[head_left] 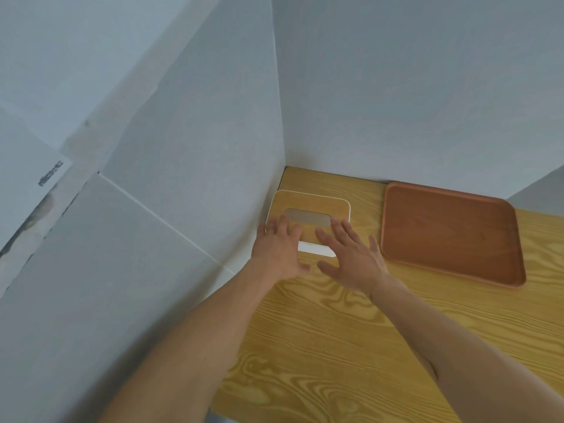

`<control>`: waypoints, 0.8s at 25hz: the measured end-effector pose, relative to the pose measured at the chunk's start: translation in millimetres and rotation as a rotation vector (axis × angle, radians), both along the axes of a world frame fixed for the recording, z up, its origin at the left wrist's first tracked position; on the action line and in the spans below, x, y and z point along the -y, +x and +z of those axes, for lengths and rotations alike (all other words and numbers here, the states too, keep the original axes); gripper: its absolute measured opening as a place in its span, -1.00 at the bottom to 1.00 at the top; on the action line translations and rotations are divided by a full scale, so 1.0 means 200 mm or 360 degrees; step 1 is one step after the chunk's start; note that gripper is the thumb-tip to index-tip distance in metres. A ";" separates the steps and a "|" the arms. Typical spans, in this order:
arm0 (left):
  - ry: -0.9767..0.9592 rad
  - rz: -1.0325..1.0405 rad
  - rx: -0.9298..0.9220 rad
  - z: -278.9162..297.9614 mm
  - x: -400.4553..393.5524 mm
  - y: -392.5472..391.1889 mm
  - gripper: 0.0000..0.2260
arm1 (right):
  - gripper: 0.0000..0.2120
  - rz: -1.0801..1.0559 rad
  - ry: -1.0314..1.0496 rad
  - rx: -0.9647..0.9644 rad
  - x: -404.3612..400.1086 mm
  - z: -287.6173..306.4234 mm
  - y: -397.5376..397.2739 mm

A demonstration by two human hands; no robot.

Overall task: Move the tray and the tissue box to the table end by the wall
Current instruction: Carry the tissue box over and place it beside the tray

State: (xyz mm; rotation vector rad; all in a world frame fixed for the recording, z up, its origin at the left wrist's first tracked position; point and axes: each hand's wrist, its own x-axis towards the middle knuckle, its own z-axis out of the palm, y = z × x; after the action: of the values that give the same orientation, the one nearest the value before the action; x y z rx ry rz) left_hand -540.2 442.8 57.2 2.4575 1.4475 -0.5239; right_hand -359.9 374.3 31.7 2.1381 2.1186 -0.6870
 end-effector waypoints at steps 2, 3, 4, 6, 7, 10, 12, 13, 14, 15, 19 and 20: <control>-0.0038 -0.0002 0.0003 0.03 -0.07 0.01 -0.16 | -0.32 -0.0020 0.0006 -0.0024 -0.07 0.00 0.02; -0.0052 0.0003 0.0006 0.03 -0.10 0.02 -0.16 | -0.33 -0.0027 0.0010 -0.0031 -0.10 0.00 0.03; -0.0067 0.0009 0.0000 0.03 -0.12 0.02 -0.16 | -0.34 -0.0030 0.0013 -0.0037 -0.13 0.01 0.04; -0.0084 -0.0003 -0.0044 0.03 -0.17 0.03 -0.14 | -0.36 -0.0033 0.0023 -0.0047 -0.18 0.00 0.05; -0.0082 -0.0022 -0.0082 0.03 -0.19 0.05 -0.13 | -0.36 -0.0037 0.0030 -0.0050 -0.20 0.00 0.06; -0.0041 -0.0081 -0.0214 0.03 -0.27 0.09 -0.12 | -0.36 -0.0055 0.0042 -0.0059 -0.27 0.00 0.07; -0.0008 -0.0096 -0.0258 0.04 -0.33 0.12 -0.12 | -0.36 -0.0065 0.0046 -0.0063 -0.32 0.00 0.08; -0.0006 -0.0098 -0.0269 0.04 -0.36 0.12 -0.11 | -0.36 -0.0069 0.0048 -0.0066 -0.35 0.00 0.08; -0.0007 -0.0098 -0.0274 0.04 -0.38 0.13 -0.11 | -0.36 -0.0071 0.0051 -0.0066 -0.38 0.00 0.09; -0.0004 -0.0100 -0.0282 0.04 -0.41 0.14 -0.11 | -0.36 -0.0073 0.0054 -0.0061 -0.41 0.00 0.10; 0.0015 -0.0132 -0.0334 0.04 -0.51 0.19 -0.13 | -0.36 -0.0098 0.0058 -0.0054 -0.50 -0.01 0.14; 0.0009 -0.0129 -0.0332 0.04 -0.53 0.20 -0.12 | -0.36 -0.0098 0.0060 -0.0051 -0.52 -0.01 0.14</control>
State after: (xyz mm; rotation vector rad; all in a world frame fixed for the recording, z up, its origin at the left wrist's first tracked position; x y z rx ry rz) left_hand -499.8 549.1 64.9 2.5379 1.4287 -0.8156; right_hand -330.9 479.3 29.5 2.2353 2.1059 -0.6971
